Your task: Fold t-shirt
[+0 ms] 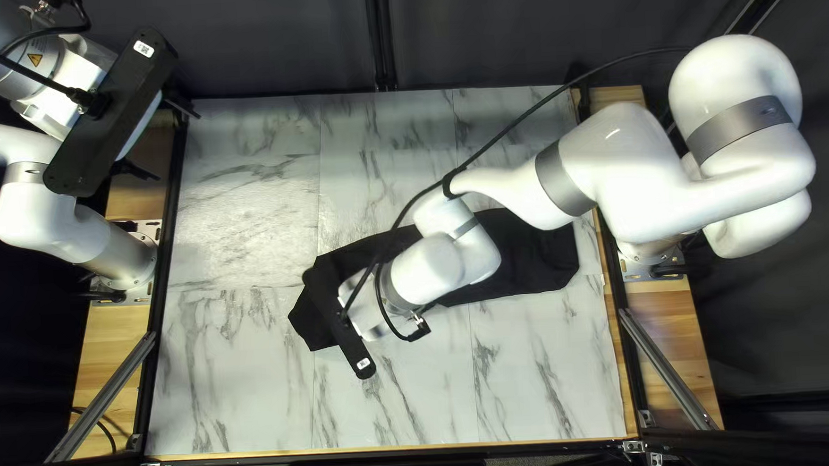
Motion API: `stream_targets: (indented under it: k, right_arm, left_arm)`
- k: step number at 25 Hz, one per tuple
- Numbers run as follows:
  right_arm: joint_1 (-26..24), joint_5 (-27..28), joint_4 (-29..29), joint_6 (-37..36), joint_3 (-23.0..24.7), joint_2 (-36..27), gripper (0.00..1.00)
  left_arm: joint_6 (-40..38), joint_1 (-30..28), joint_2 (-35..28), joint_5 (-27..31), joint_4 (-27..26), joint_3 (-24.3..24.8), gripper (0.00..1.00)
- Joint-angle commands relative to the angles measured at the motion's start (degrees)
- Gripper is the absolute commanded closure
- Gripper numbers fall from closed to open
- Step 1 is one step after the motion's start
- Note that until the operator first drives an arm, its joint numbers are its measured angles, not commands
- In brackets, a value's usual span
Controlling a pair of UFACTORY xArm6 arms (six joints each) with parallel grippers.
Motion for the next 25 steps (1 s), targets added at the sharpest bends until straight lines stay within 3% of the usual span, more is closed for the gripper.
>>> stream_targets:
  k: [1, 14, 21, 22, 23, 24, 25]
  right_arm:
    - [-0.10, 0.18, -3.72, 2.74, -1.88, 1.06, 1.00]
    - [0.14, 3.28, -16.40, 15.84, 0.42, -5.43, 1.00]
    - [-4.54, -1.78, -17.28, 14.61, 1.80, -3.06, 1.00]
    - [-4.95, -2.61, -16.79, 13.98, 1.78, -2.40, 0.83]
    - [-5.16, -3.12, -16.51, 13.67, 1.85, -2.02, 0.30]
    - [-5.30, -3.95, -15.21, 12.50, 2.04, -1.40, 0.00]
    - [-5.46, -4.53, -15.95, 13.33, 2.42, -1.21, 0.00]
  left_arm:
    - [0.00, 0.00, 0.00, 0.00, 0.00, 0.00, 0.00]
    - [0.00, 0.00, 0.00, 0.00, 0.00, 0.00, 0.00]
    - [0.00, 0.00, 0.00, 0.00, 0.00, 0.00, 0.00]
    - [0.00, 0.00, 0.00, 0.00, 0.00, 0.00, 0.00]
    - [0.00, 0.00, 0.00, 0.00, 0.00, 0.00, 0.00]
    - [0.00, 0.00, 0.00, 0.00, 0.00, 0.00, 0.00]
    - [0.00, 0.00, 0.00, 0.00, 0.00, 0.00, 0.00]
